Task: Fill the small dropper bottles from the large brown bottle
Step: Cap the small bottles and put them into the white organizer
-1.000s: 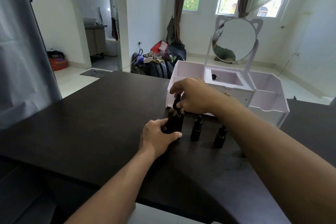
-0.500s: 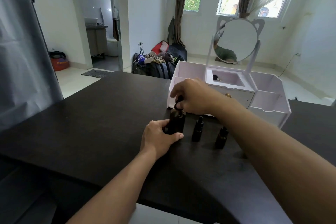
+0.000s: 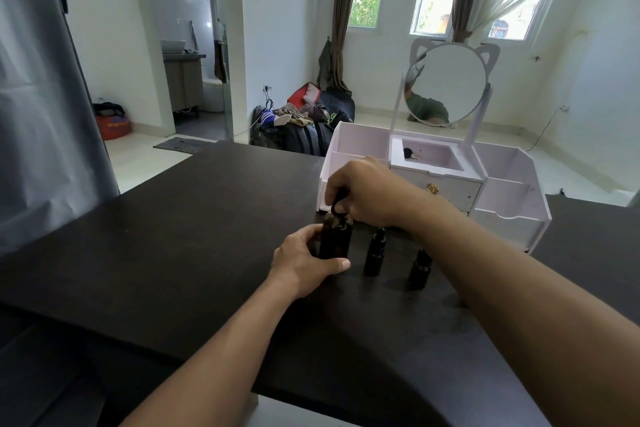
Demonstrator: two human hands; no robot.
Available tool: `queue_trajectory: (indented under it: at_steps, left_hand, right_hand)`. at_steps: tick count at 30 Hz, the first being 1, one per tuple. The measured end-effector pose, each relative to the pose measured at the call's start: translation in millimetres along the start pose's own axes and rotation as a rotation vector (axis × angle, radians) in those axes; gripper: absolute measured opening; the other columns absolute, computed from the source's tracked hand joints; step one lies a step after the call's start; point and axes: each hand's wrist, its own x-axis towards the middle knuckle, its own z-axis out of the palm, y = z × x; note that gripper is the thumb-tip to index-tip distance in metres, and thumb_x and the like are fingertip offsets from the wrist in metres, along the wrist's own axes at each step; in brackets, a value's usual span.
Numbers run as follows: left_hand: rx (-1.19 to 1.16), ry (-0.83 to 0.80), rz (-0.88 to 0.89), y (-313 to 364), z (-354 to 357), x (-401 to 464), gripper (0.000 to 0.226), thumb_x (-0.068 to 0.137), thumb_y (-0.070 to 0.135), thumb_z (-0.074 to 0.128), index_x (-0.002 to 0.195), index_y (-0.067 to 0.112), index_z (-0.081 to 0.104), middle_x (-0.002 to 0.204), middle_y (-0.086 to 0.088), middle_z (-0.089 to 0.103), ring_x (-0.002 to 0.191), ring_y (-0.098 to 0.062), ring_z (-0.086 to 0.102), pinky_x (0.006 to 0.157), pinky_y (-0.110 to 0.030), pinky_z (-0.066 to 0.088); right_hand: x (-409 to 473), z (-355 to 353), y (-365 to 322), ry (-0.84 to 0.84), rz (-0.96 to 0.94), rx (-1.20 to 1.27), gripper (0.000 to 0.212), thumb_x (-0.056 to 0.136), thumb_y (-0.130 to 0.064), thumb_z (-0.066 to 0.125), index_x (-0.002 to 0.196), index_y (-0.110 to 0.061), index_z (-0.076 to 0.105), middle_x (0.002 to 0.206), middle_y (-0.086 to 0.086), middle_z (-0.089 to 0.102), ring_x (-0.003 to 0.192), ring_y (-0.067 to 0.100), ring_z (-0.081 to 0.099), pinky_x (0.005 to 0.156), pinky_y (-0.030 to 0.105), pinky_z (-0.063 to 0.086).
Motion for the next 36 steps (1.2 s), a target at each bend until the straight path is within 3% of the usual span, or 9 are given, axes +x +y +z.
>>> queue_trajectory:
  at_steps: [3,5,9,12,16,26,32,36]
  left_hand:
    - [-0.098,-0.079,-0.014,-0.1,-3.0,4.4,0.067,0.075,0.019,0.081,0.134,0.032,0.054,0.124,0.014,0.060,0.118,-0.008,0.050,0.107,-0.031,0.037]
    - [-0.120,-0.074,-0.008,-1.1,-2.4,6.3,0.061,0.077,0.015,0.080,0.132,0.030,0.057,0.123,0.012,0.063,0.119,-0.010,0.054,0.107,-0.034,0.040]
    - [-0.173,0.040,0.050,-0.2,3.3,1.5,0.052,0.069,0.014,0.086,0.117,0.024,0.068,0.103,0.011,0.071,0.097,-0.003,0.065,0.086,-0.018,0.047]
    - [-0.189,0.096,0.079,0.8,7.1,-2.3,0.049,0.064,0.013,0.089,0.109,0.023,0.071,0.094,0.013,0.072,0.085,0.005,0.066,0.078,-0.012,0.050]
    - [-0.184,0.154,0.094,0.5,9.2,-4.3,0.050,0.060,0.016,0.091,0.106,0.026,0.074,0.087,0.016,0.073,0.080,0.004,0.069,0.083,-0.023,0.056]
    - [-0.067,0.197,0.137,-4.0,10.2,-6.5,0.053,0.061,0.032,0.089,0.110,0.030,0.069,0.094,0.017,0.071,0.089,0.001,0.065,0.085,-0.026,0.055]
    - [-0.017,0.147,0.098,-2.6,8.1,-3.7,0.056,0.067,0.034,0.086,0.118,0.032,0.063,0.108,0.012,0.069,0.100,-0.008,0.063,0.093,-0.035,0.052]
    - [0.035,0.155,0.070,1.0,8.1,1.9,0.060,0.067,0.034,0.087,0.122,0.031,0.063,0.107,0.009,0.069,0.103,-0.012,0.063,0.095,-0.038,0.051]
  right_hand:
    - [0.3,0.2,1.7,-0.008,0.001,0.006,0.020,0.083,-0.004,0.069,0.095,-0.017,0.077,0.091,0.000,0.074,0.089,0.014,0.066,0.087,0.032,0.055]
    - [0.3,1.1,1.9,0.001,0.016,0.012,0.018,0.084,-0.006,0.070,0.096,-0.017,0.077,0.092,0.000,0.074,0.090,0.015,0.066,0.088,0.033,0.055]
    - [-0.4,6.8,-1.0,0.045,0.034,-0.056,0.014,0.087,-0.013,0.069,0.099,-0.016,0.076,0.098,0.003,0.073,0.097,0.019,0.063,0.086,0.031,0.053]
    - [0.9,10.5,-1.9,0.056,0.050,-0.088,0.014,0.088,-0.014,0.069,0.100,-0.016,0.075,0.099,0.004,0.072,0.098,0.020,0.063,0.084,0.027,0.050]
    - [2.9,11.7,-6.0,0.068,0.068,-0.092,0.013,0.087,-0.013,0.069,0.098,-0.015,0.075,0.097,0.007,0.072,0.095,0.023,0.064,0.082,0.029,0.051]
    - [6.0,11.0,-7.2,0.035,0.068,-0.133,0.017,0.089,-0.015,0.068,0.105,-0.014,0.073,0.105,0.007,0.070,0.100,0.023,0.063,0.087,0.031,0.051]
    - [-3.6,-3.9,5.7,0.037,0.132,0.067,0.046,0.088,-0.028,0.071,0.131,-0.018,0.058,0.123,0.002,0.066,0.107,0.020,0.063,0.097,0.035,0.050]
    - [-22.6,-17.3,43.3,0.167,0.263,0.164,0.030,0.091,-0.024,0.066,0.120,-0.016,0.066,0.115,0.002,0.071,0.101,0.018,0.066,0.098,0.041,0.052]
